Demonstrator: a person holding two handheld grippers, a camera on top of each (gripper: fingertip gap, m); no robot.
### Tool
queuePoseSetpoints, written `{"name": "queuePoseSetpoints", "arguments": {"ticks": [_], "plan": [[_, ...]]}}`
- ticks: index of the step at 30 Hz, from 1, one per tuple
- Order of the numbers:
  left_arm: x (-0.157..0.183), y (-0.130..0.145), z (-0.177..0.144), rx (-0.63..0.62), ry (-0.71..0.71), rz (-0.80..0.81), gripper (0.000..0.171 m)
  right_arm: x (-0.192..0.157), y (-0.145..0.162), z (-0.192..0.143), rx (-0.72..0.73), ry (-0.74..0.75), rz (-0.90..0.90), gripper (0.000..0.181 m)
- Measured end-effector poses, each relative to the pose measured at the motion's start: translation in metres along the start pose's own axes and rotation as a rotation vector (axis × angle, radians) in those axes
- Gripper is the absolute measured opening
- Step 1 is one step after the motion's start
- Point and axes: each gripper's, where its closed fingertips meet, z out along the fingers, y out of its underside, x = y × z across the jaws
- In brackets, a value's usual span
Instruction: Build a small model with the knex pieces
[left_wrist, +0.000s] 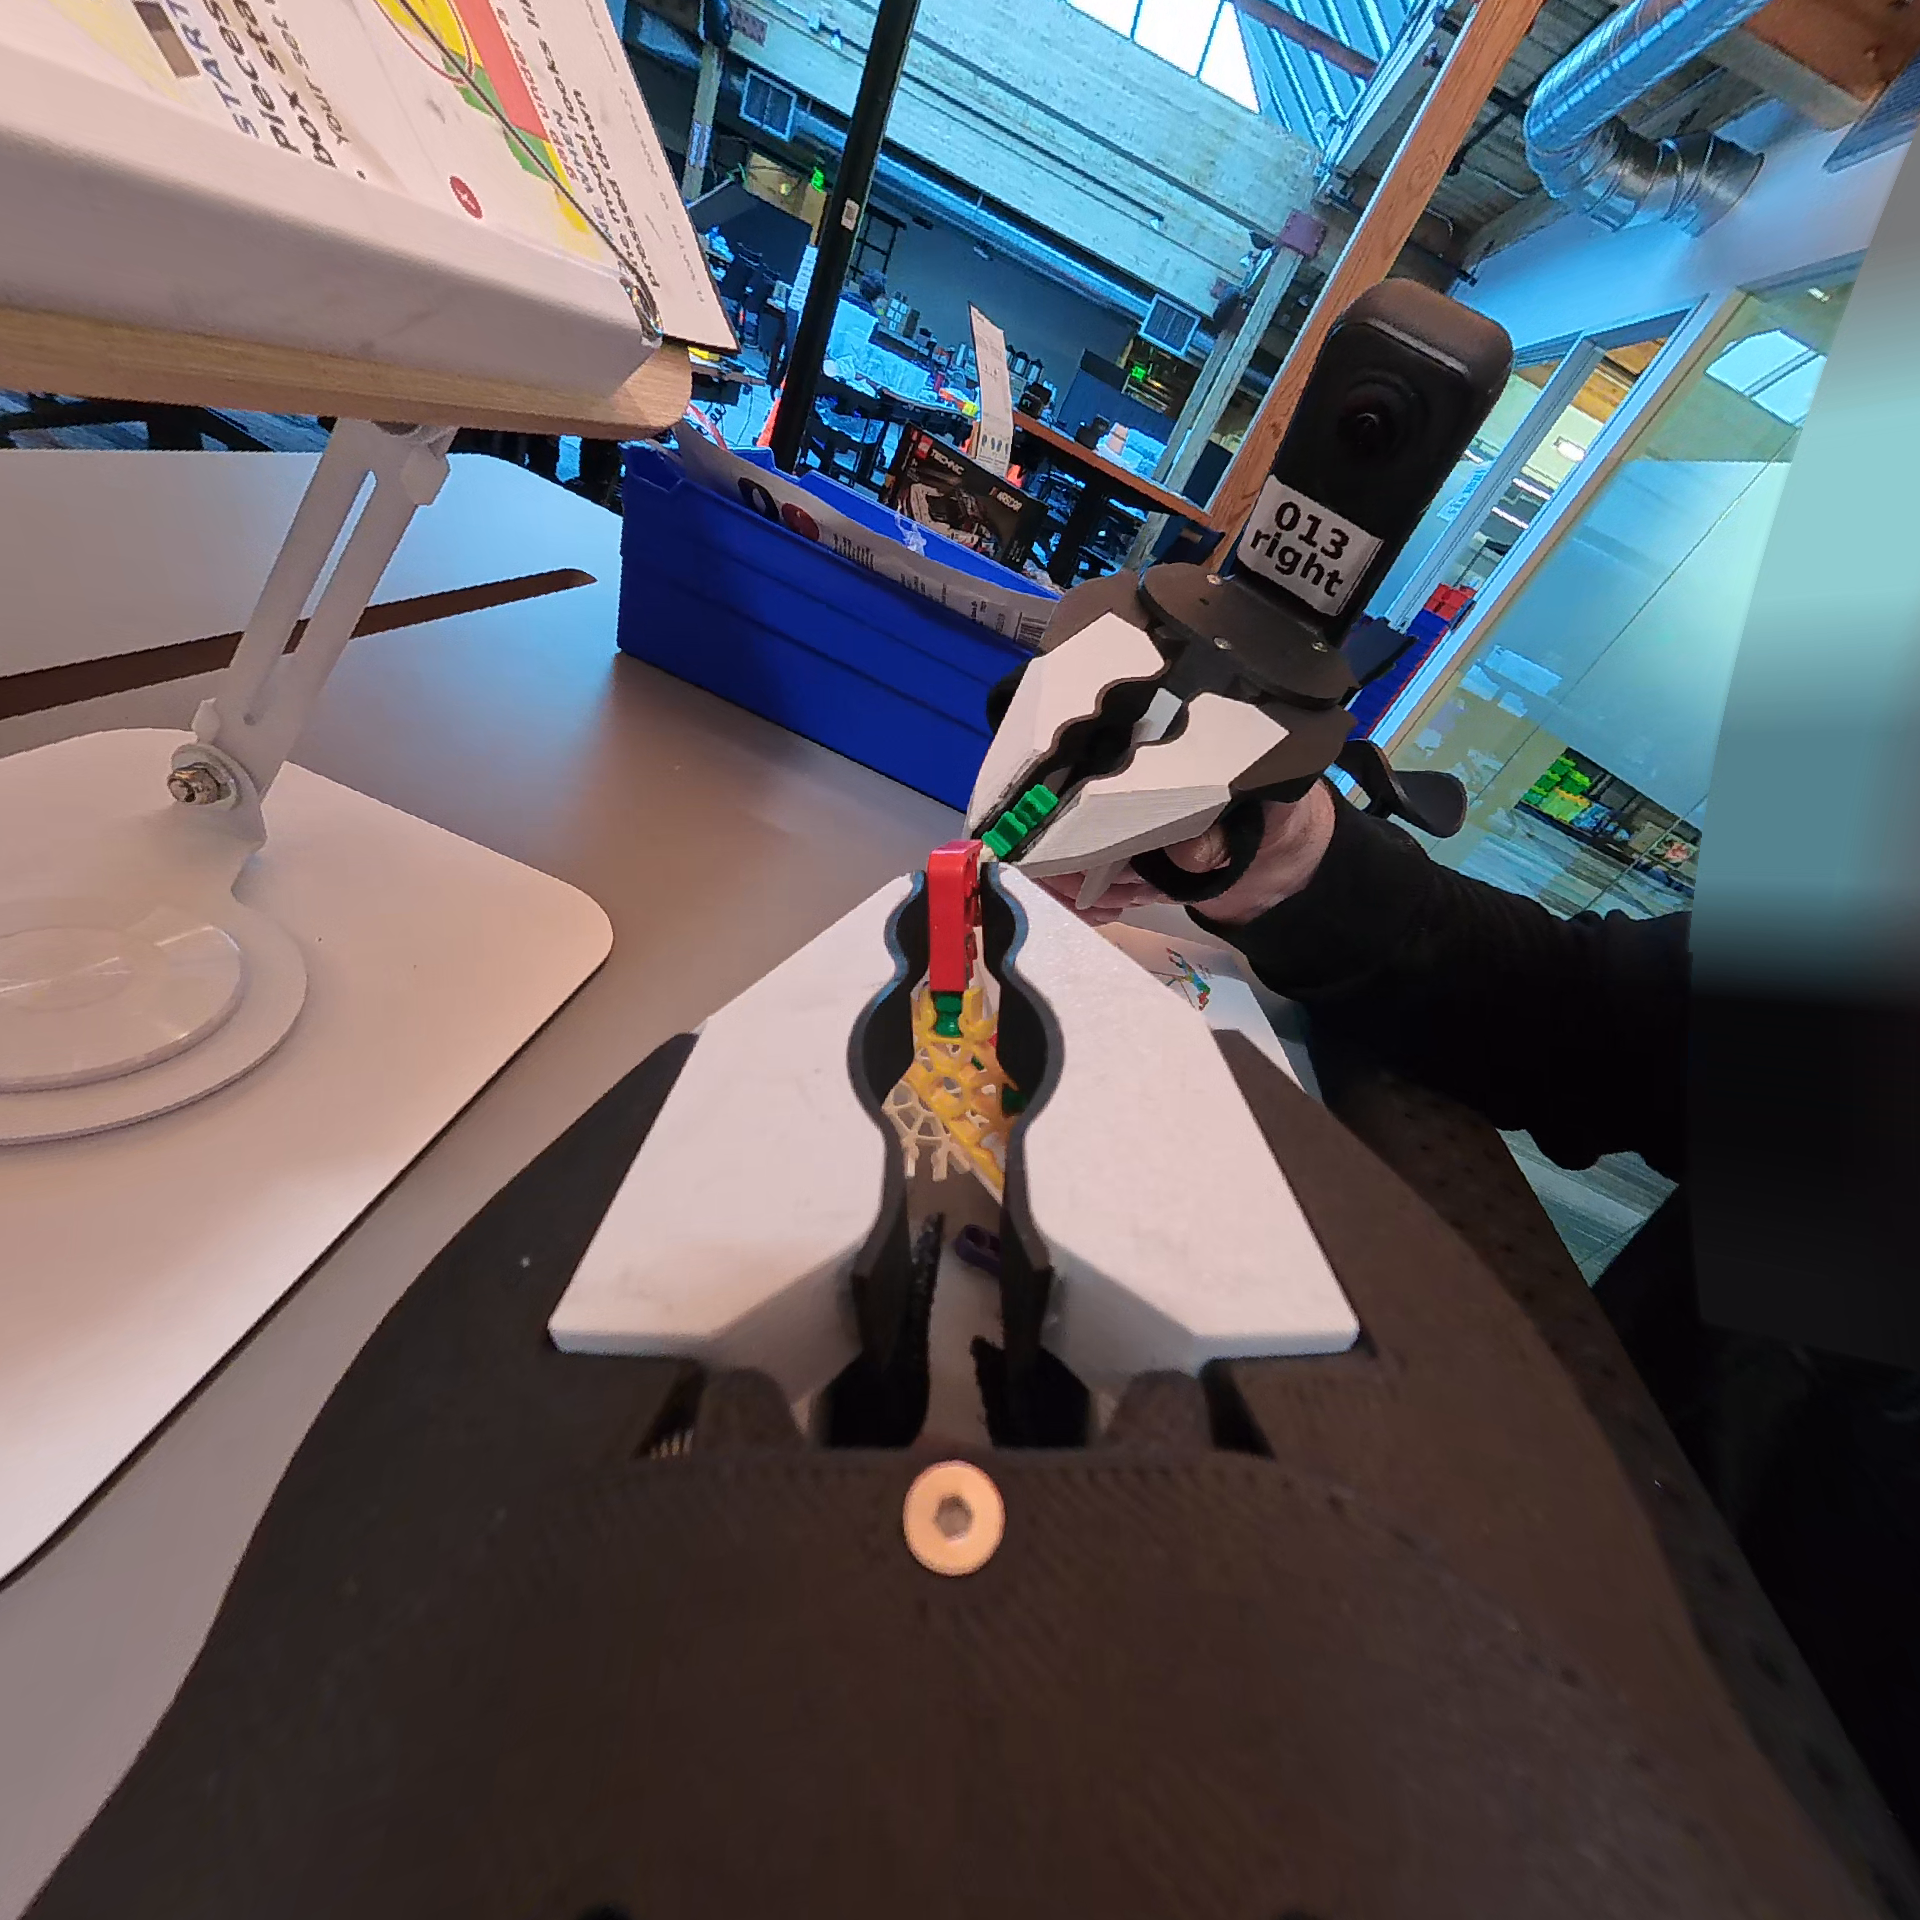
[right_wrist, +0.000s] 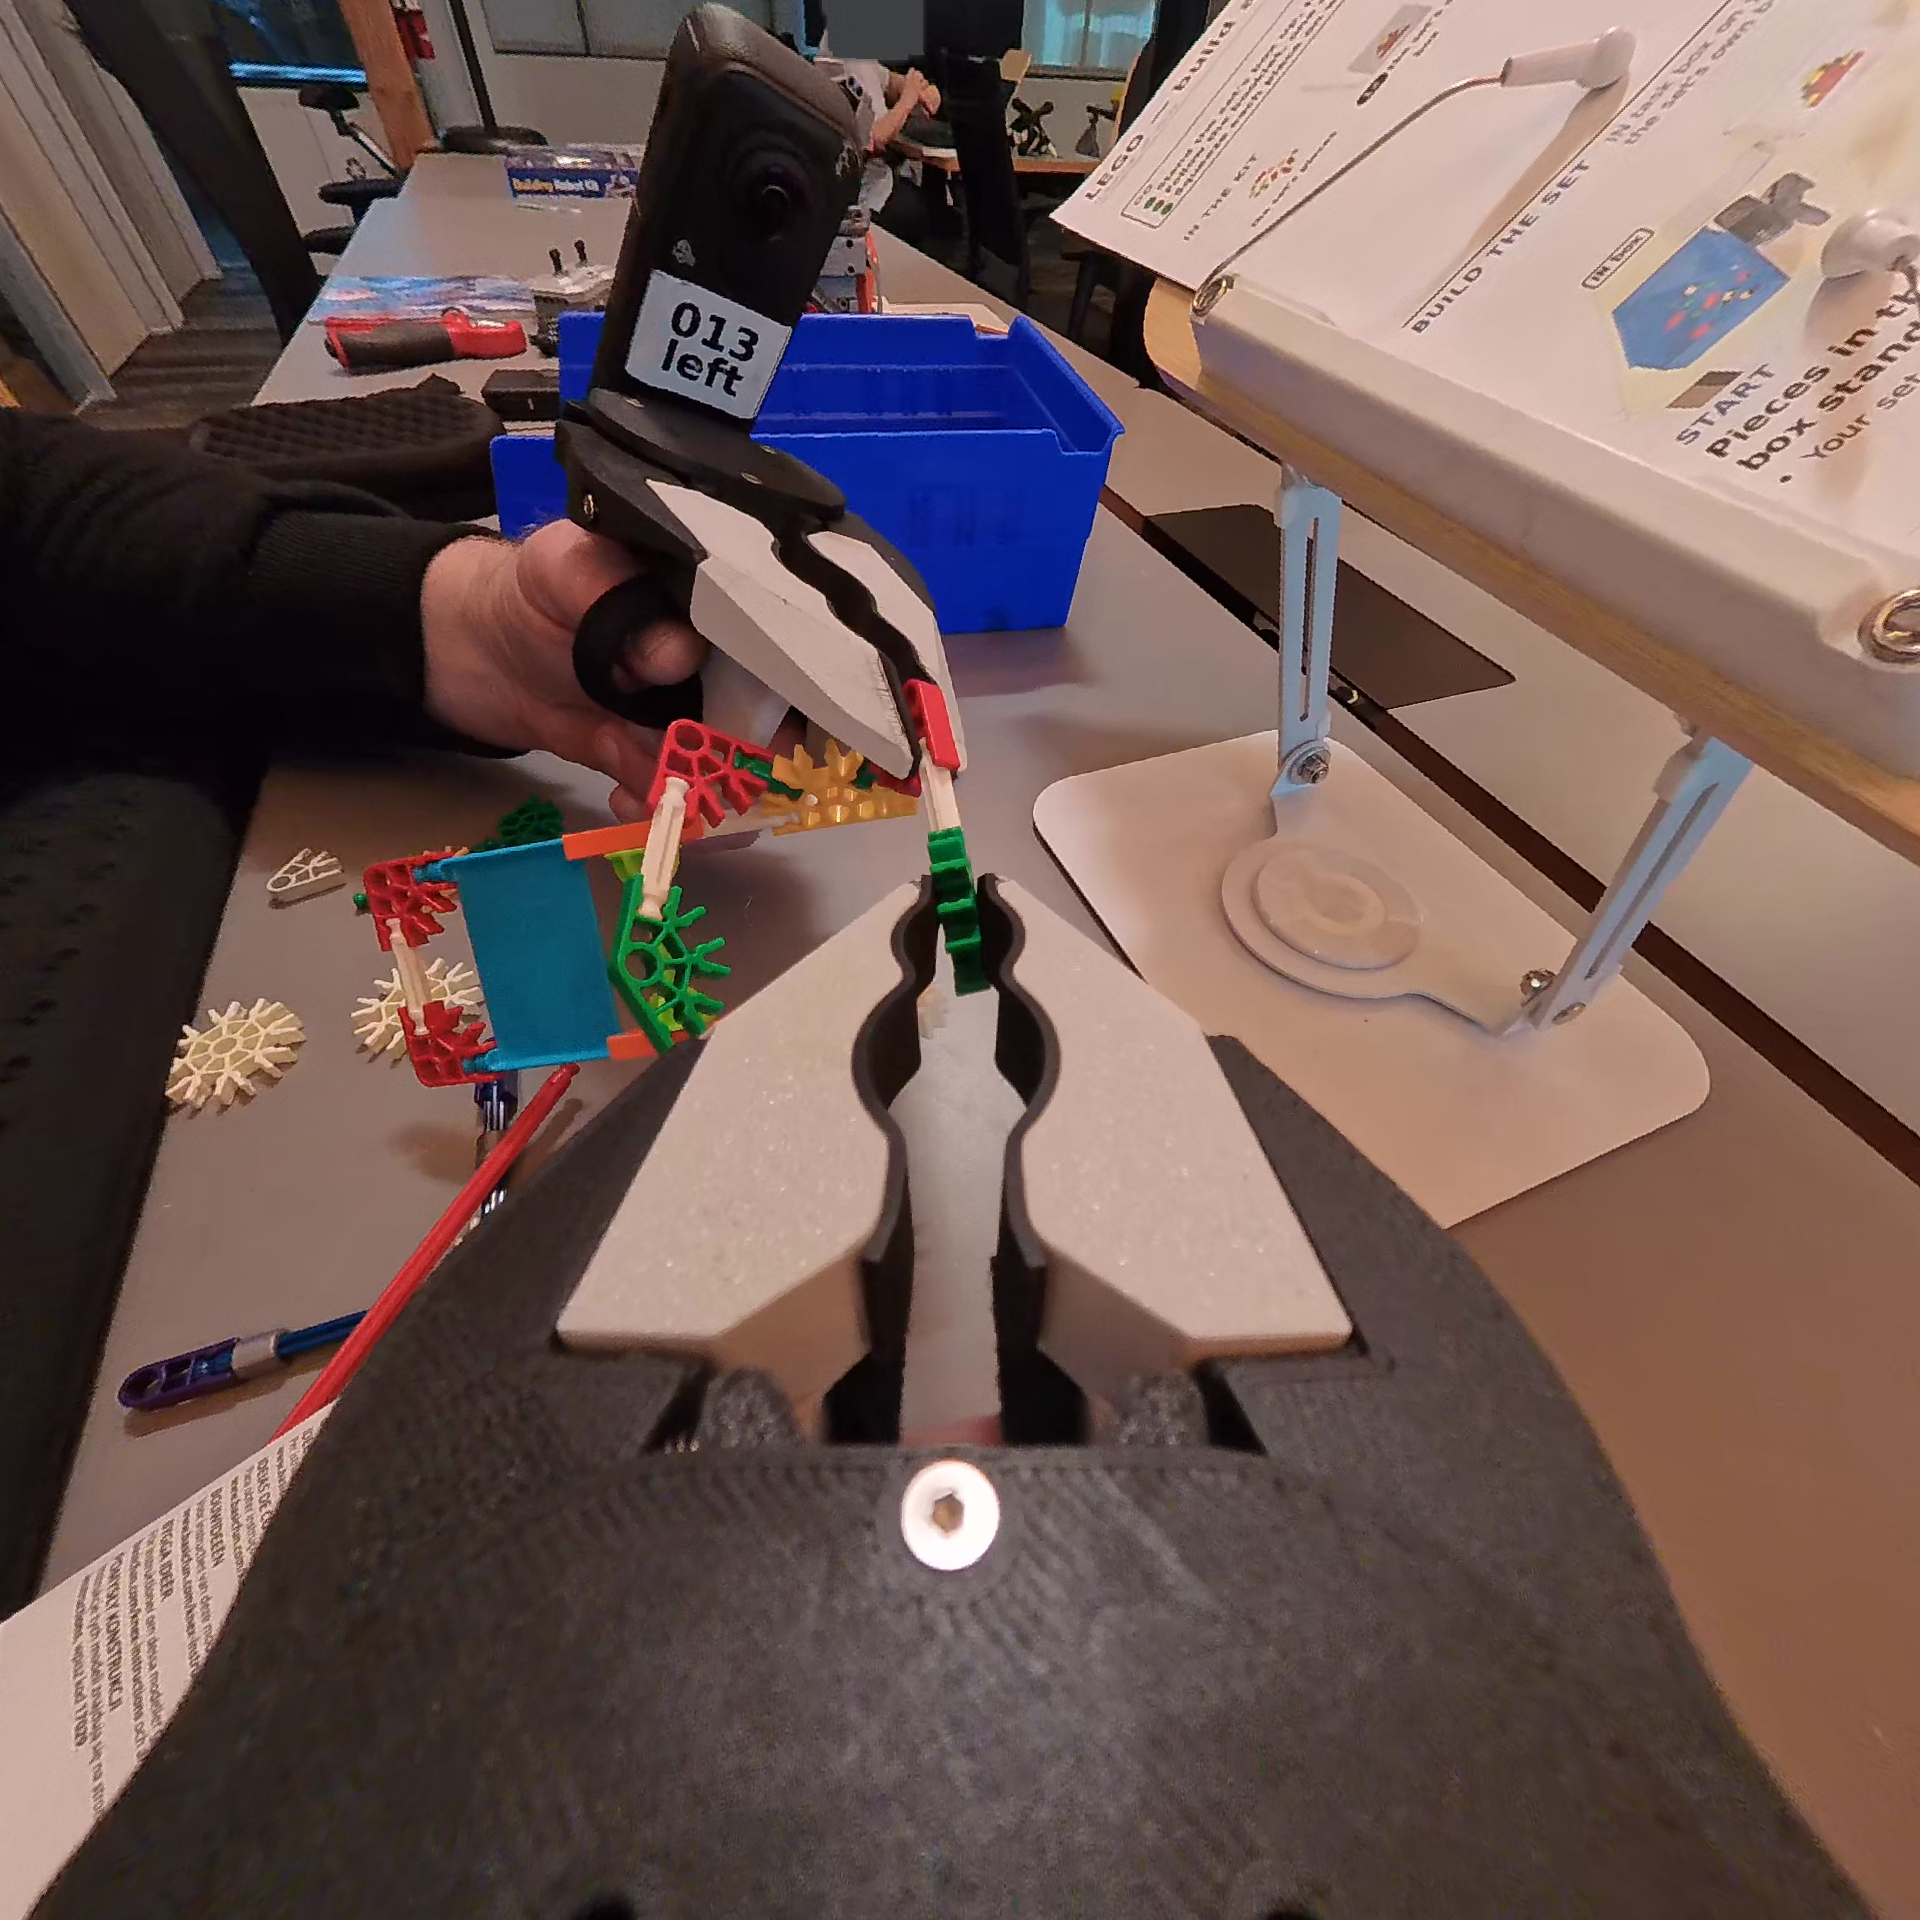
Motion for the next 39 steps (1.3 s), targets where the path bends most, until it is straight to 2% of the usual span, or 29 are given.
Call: {"name": "queuePoseSetpoints", "arguments": {"ticks": [12, 23, 35, 39], "plan": [[-0.002, 0.002, 0.000, -0.003, 0.000, -0.003, 0.007, 0.001, 0.002, 0.001, -0.003, -0.005, 0.020, 0.005], [-0.003, 0.003, 0.000, -0.004, 0.006, 0.007, 0.006, 0.002, 0.006, 0.002, 0.012, -0.058, 0.124, 0.005], [0.009, -0.006, -0.004, 0.046, 0.076, 0.054, 0.004, -0.006, -0.008, 0.000, 0.133, -0.258, 0.452, 0.005], [0.002, -0.003, -0.005, 0.032, 0.043, 0.062, 0.006, -0.004, -0.004, 0.003, 0.132, -0.255, 0.474, 0.005]]}}
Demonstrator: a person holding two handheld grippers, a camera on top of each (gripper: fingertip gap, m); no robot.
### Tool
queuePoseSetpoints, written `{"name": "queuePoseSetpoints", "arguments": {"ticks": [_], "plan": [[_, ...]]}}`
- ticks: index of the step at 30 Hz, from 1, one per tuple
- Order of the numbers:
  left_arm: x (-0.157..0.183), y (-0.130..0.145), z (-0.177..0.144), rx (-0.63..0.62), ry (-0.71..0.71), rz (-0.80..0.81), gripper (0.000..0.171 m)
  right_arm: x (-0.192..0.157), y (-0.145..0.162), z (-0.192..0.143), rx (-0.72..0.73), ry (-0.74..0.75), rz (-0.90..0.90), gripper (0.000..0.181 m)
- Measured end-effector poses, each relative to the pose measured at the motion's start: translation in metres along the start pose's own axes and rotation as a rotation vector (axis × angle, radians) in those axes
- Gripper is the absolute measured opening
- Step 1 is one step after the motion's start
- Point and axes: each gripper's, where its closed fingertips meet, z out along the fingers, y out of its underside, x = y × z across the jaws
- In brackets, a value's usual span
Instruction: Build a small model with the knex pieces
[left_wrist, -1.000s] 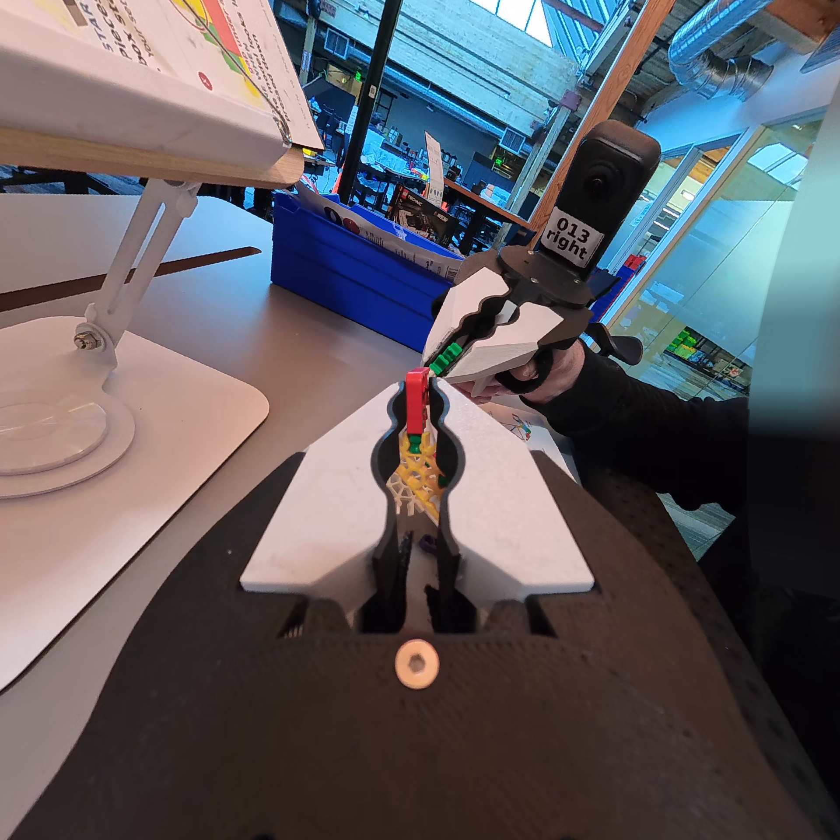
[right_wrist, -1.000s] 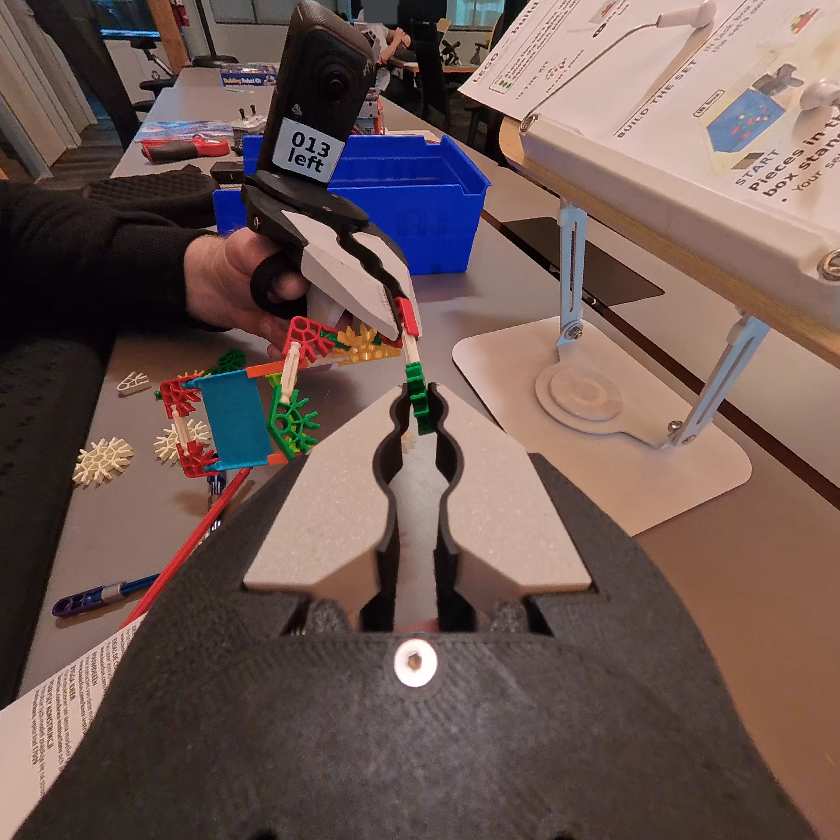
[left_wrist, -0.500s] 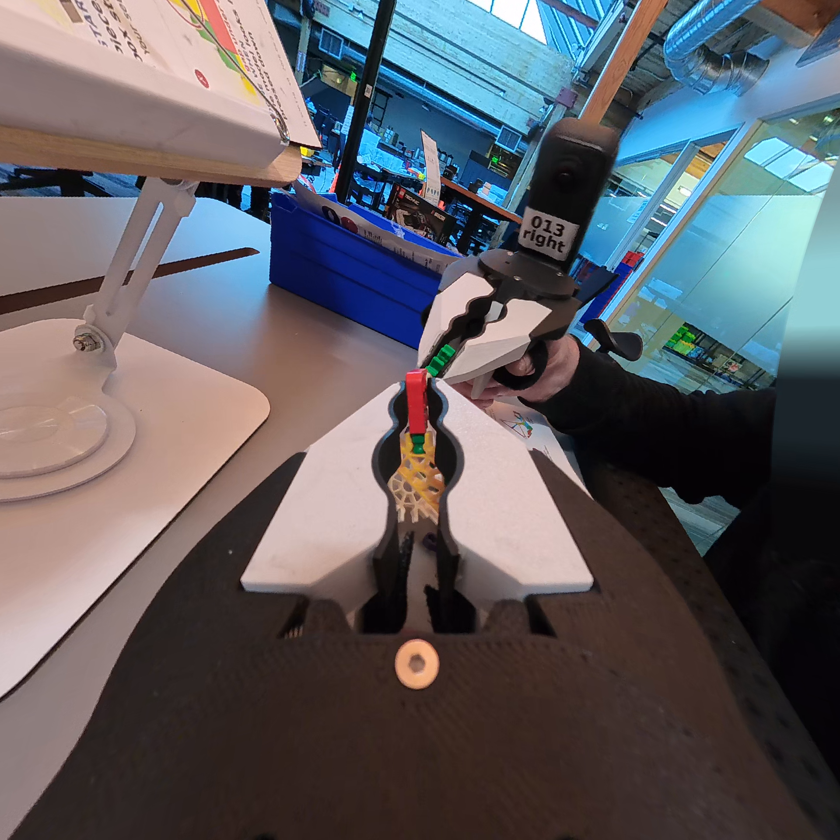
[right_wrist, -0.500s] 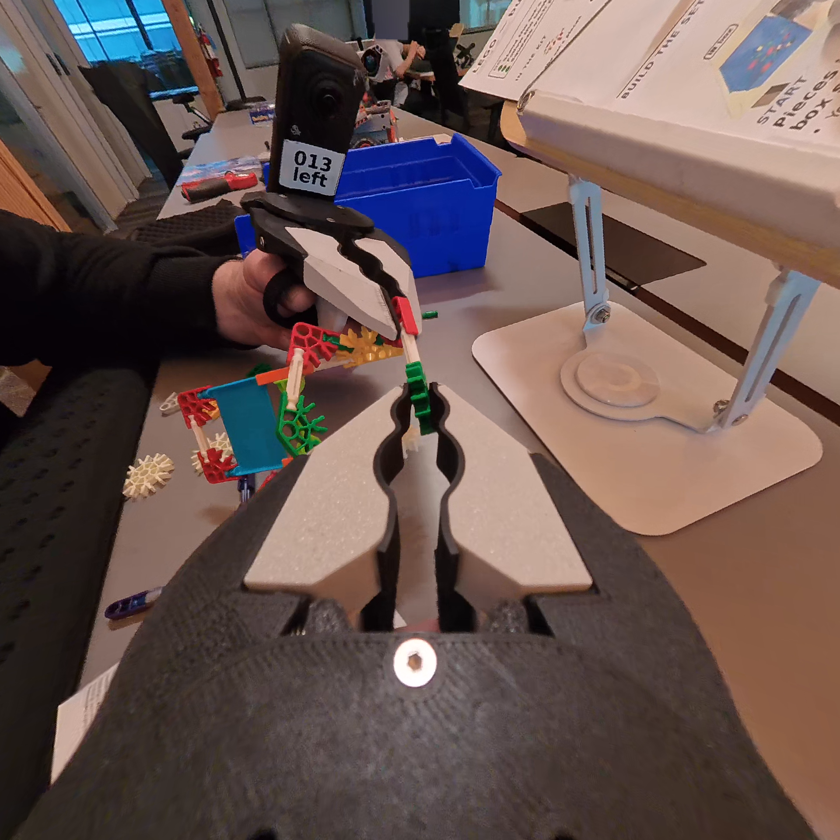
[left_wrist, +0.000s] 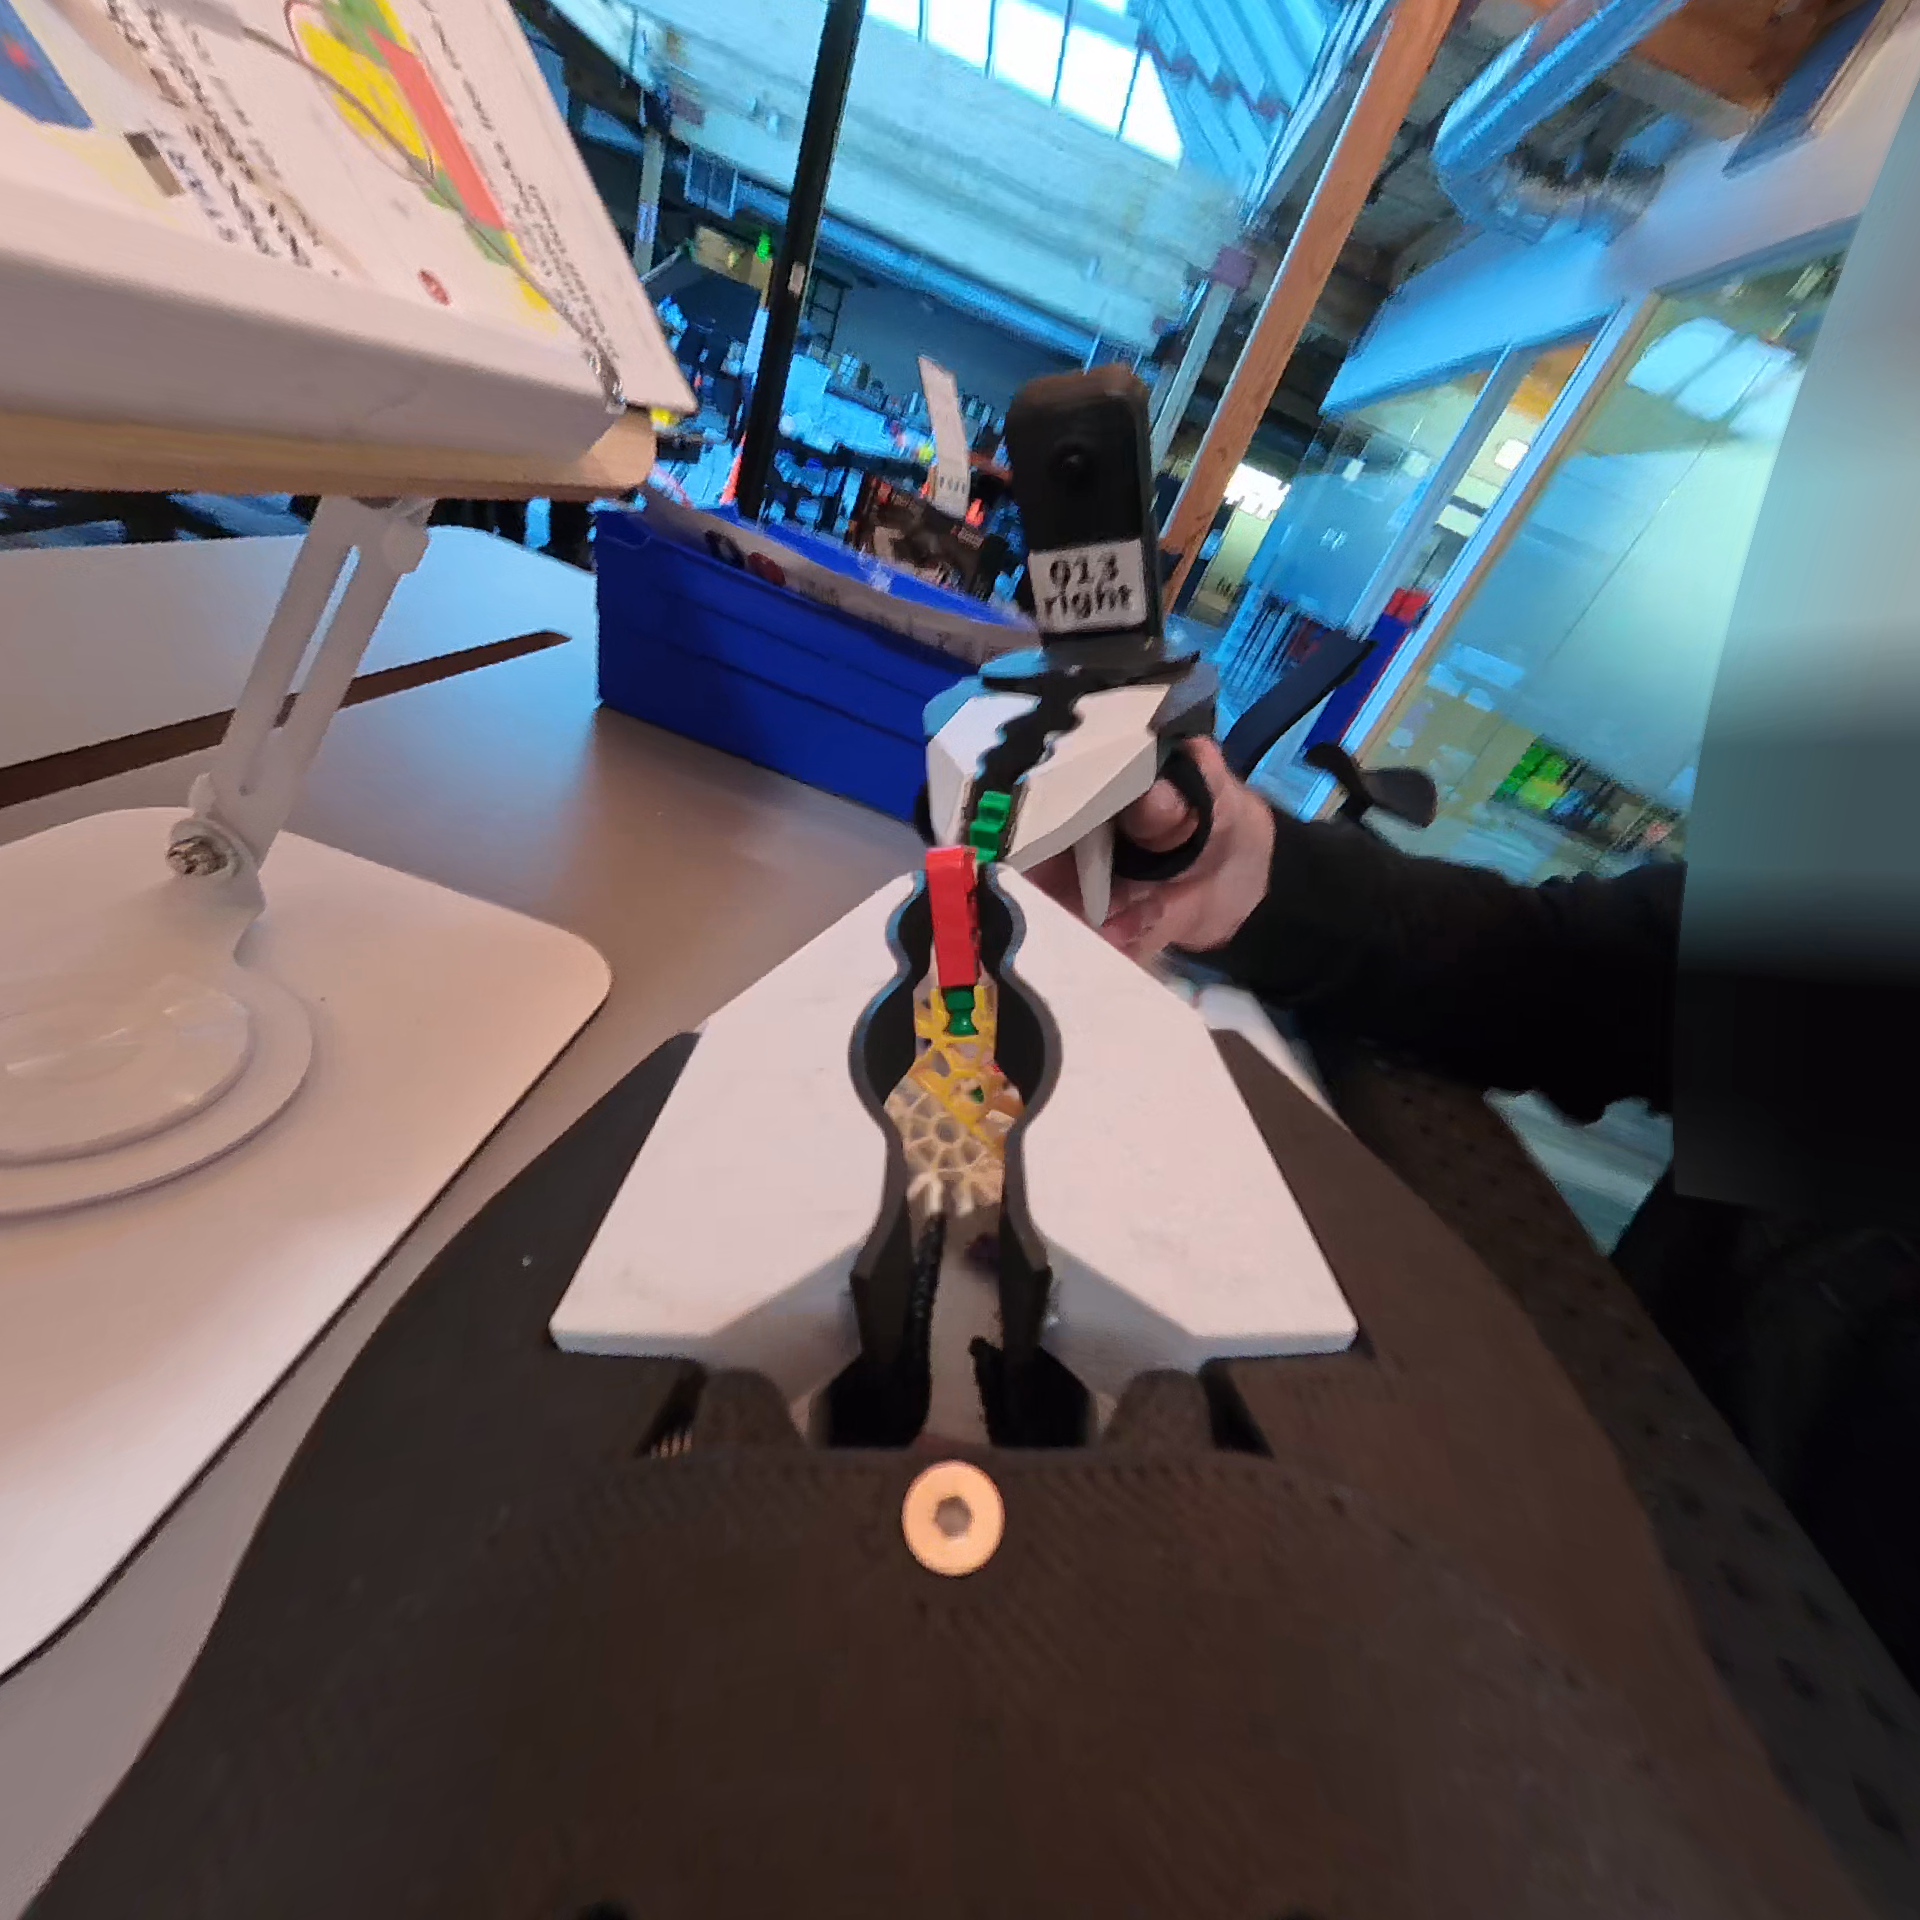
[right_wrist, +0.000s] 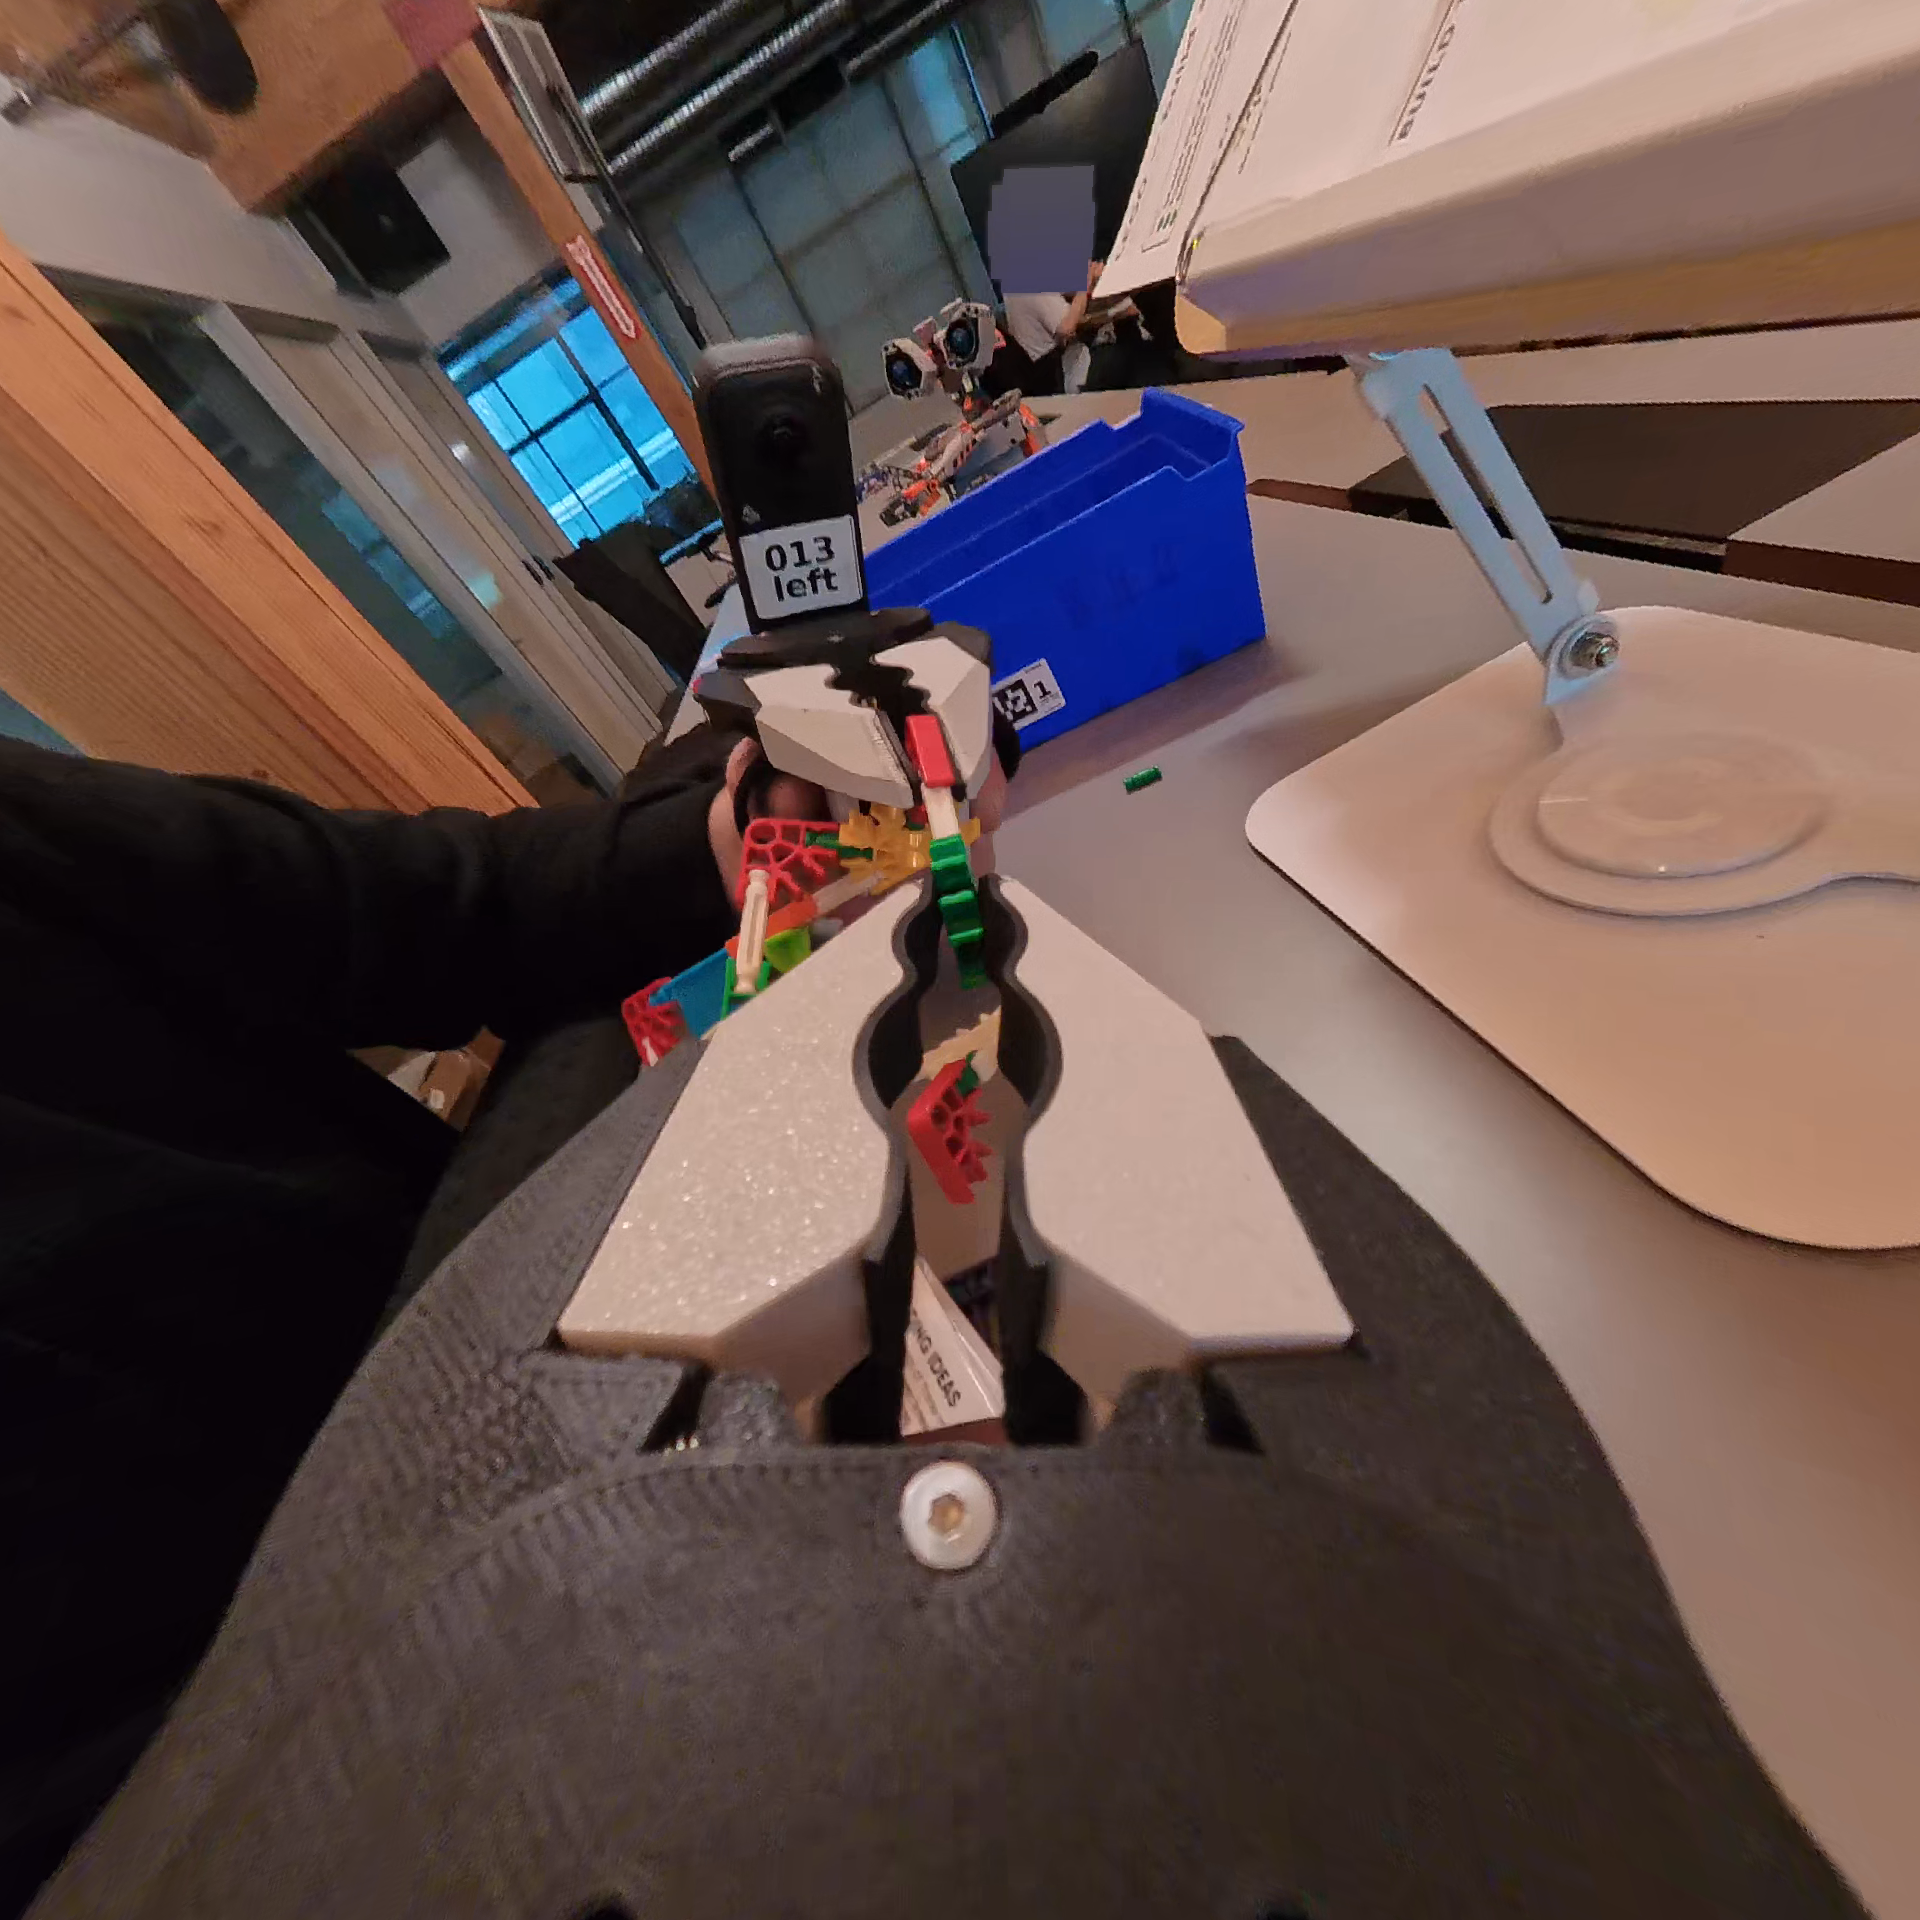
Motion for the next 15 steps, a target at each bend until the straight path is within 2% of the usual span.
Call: {"name": "queuePoseSetpoints", "arguments": {"ticks": [3, 4, 5, 7, 9, 11, 15], "plan": [[-0.007, 0.006, -0.001, -0.037, -0.018, -0.022, 0.006, 0.005, 0.001, 0.002, 0.007, 0.031, 0.004, 0.006], [-0.011, 0.008, -0.001, -0.048, -0.039, -0.028, 0.006, 0.009, 0.001, 0.002, 0.005, 0.057, -0.014, 0.010], [-0.015, 0.011, -0.002, -0.056, -0.051, -0.036, 0.005, 0.014, 0.002, 0.001, -0.009, 0.093, -0.043, 0.022], [-0.023, 0.014, -0.003, -0.060, -0.079, -0.064, 0.004, 0.025, 0.005, -0.004, -0.045, 0.166, -0.113, 0.025], [-0.032, 0.018, -0.004, -0.065, -0.108, -0.094, 0.004, 0.028, 0.006, -0.009, -0.083, 0.212, -0.220, 0.040], [-0.038, 0.016, -0.006, -0.040, -0.116, -0.132, 0.004, 0.022, 0.012, -0.011, -0.143, 0.213, -0.358, 0.031], [-0.045, 0.009, -0.011, 0.004, -0.141, -0.164, 0.004, 0.006, 0.045, 0.003, -0.317, 0.170, -0.547, 0.030]]}}
